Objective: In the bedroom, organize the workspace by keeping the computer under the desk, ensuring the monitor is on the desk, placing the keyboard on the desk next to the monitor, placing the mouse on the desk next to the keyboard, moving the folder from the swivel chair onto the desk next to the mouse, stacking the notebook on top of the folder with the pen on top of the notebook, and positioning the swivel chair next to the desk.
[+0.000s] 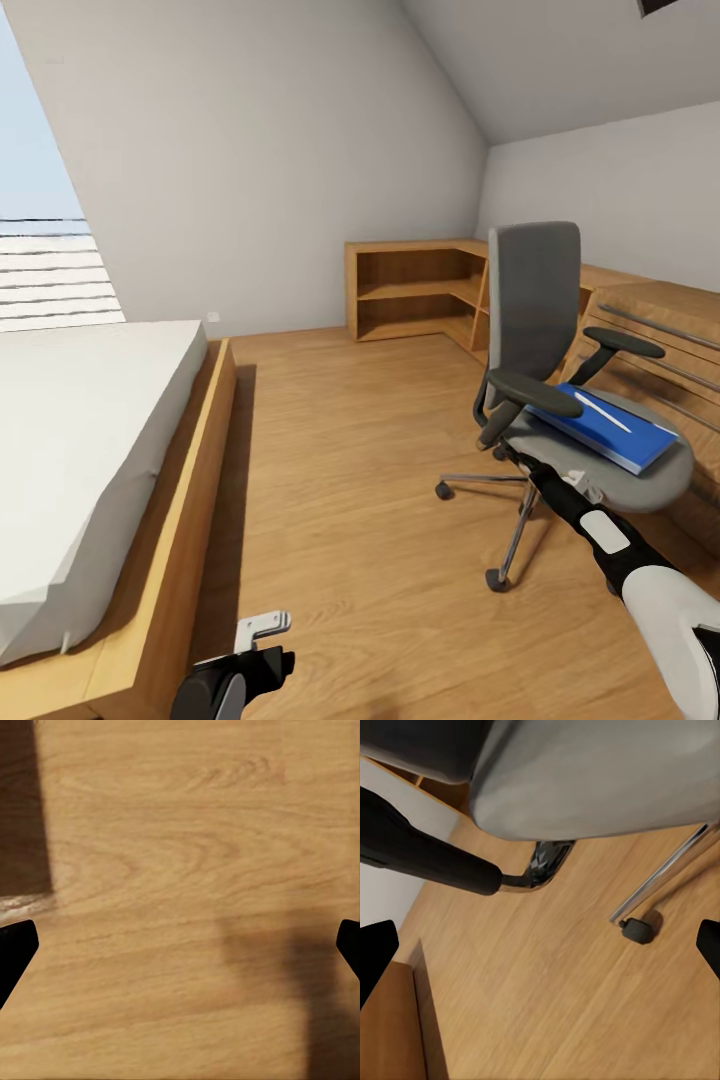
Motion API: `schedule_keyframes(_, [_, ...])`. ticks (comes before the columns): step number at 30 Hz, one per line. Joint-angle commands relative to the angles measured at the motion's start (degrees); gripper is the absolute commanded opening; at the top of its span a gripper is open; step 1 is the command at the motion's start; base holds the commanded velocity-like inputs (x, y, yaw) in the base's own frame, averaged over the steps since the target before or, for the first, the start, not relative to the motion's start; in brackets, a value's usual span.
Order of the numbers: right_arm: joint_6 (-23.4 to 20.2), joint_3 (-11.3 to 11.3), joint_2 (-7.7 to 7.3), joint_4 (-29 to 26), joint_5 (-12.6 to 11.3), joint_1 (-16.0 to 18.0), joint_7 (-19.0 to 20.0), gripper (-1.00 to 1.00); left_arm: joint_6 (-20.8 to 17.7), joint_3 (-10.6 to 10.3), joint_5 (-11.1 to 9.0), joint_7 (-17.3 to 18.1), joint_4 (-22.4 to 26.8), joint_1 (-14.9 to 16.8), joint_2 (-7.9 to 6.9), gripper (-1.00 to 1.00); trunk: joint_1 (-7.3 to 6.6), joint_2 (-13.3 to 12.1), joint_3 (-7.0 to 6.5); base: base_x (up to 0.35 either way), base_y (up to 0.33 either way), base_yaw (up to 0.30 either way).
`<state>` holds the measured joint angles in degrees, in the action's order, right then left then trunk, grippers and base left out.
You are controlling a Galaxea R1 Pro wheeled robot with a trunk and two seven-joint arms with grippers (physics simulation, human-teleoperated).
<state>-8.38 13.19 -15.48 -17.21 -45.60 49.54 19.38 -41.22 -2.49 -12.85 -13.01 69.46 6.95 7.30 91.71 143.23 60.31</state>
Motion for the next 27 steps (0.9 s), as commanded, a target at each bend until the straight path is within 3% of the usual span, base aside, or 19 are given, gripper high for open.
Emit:
schedule_keyframes(1, [-0.5, 0.34, 0.01, -0.01, -0.41, 0.03, 0.21, 1.0, -0.18, -0.17, -0.6, -0.52, 0.06, 0.03, -0.01, 1.0, -0.01, 0.02, 0.05, 0.072, -0.001, 0.0])
schedule_keyframes(27, [-0.33, 0.34, -0.07, -0.01, -0.37, 0.03, 0.22, 1.0, -0.17, -1.17, -0.6, -0.79, 0.06, 0.04, -0.01, 1.0, -0.01, 0.02, 0.05, 0.213, 0.0, 0.0])
